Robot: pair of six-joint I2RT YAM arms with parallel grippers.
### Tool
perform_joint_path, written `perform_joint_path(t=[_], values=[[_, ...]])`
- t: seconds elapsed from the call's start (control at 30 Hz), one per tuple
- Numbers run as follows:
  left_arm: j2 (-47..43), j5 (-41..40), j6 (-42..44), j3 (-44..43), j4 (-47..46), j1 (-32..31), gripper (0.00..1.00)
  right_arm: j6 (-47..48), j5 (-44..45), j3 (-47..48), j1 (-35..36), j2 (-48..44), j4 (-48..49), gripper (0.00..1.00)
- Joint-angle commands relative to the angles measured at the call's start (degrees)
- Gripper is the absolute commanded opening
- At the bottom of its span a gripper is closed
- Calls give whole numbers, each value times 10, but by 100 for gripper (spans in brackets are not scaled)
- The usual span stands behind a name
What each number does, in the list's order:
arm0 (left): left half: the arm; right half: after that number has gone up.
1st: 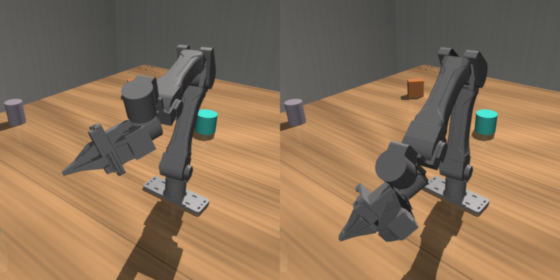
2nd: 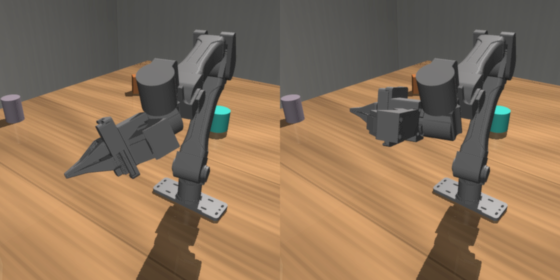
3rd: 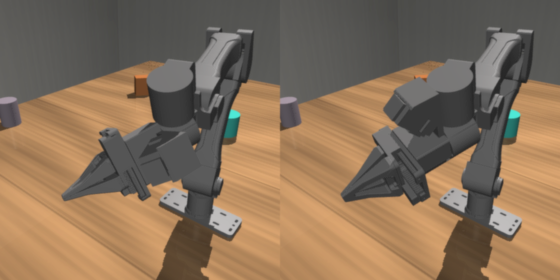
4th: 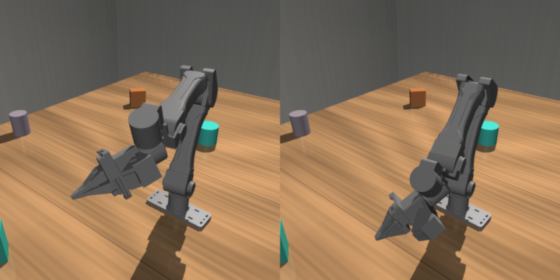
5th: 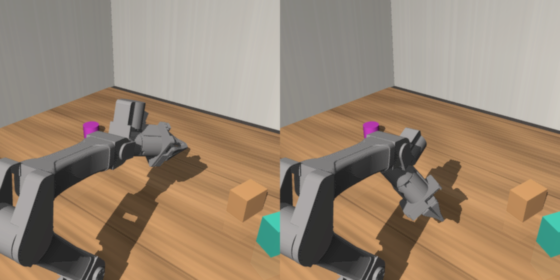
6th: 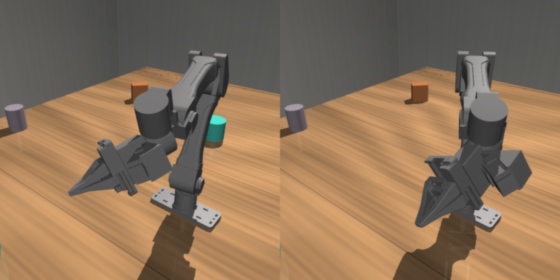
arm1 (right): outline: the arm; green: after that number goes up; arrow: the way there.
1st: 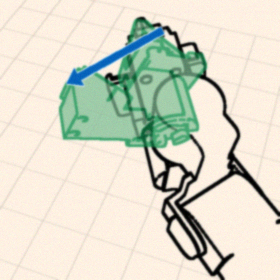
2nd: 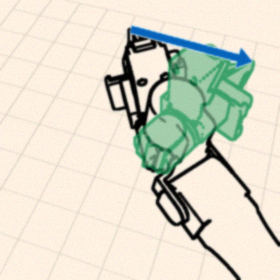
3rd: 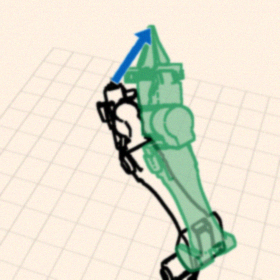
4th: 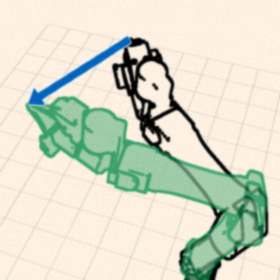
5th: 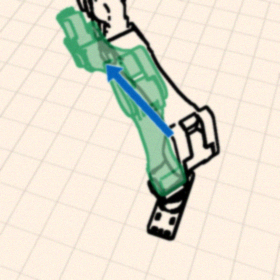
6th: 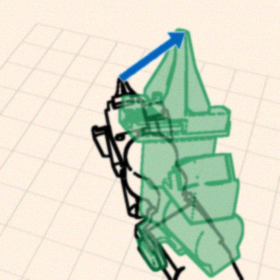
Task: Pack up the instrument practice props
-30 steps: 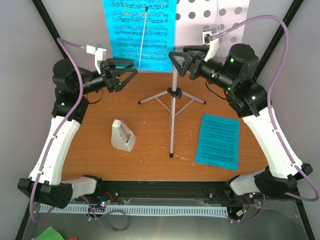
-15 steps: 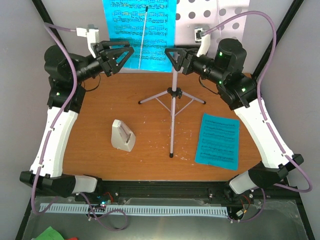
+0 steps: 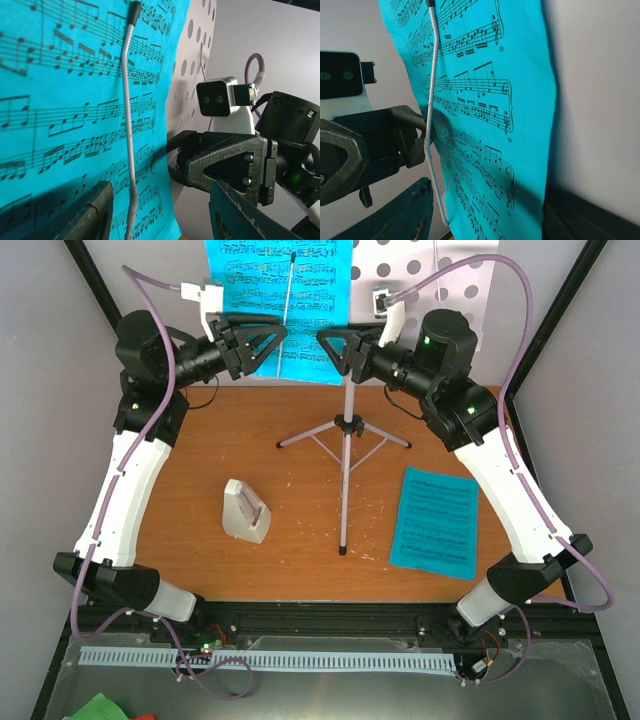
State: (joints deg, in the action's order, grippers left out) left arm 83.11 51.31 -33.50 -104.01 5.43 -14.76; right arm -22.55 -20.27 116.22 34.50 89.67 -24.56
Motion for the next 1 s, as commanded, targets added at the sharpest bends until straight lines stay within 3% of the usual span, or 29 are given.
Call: perform_joint_path(t=[0.0, 0.43, 0.67, 0.87, 0.97], values=[[19, 0, 11, -59, 18, -14, 52, 14, 11, 24, 5, 11, 29, 52], [52, -28, 24, -105, 34, -40, 44, 26, -17, 86, 6, 55, 55, 35], [56, -29, 30, -106, 34, -40, 23, 33, -8, 86, 6, 56, 63, 4], [55, -34, 40, -107, 52, -40, 4, 40, 4, 86, 5, 53, 64, 3], [54, -35, 46, -106, 52, -40, 0, 44, 12, 86, 6, 53, 63, 3]])
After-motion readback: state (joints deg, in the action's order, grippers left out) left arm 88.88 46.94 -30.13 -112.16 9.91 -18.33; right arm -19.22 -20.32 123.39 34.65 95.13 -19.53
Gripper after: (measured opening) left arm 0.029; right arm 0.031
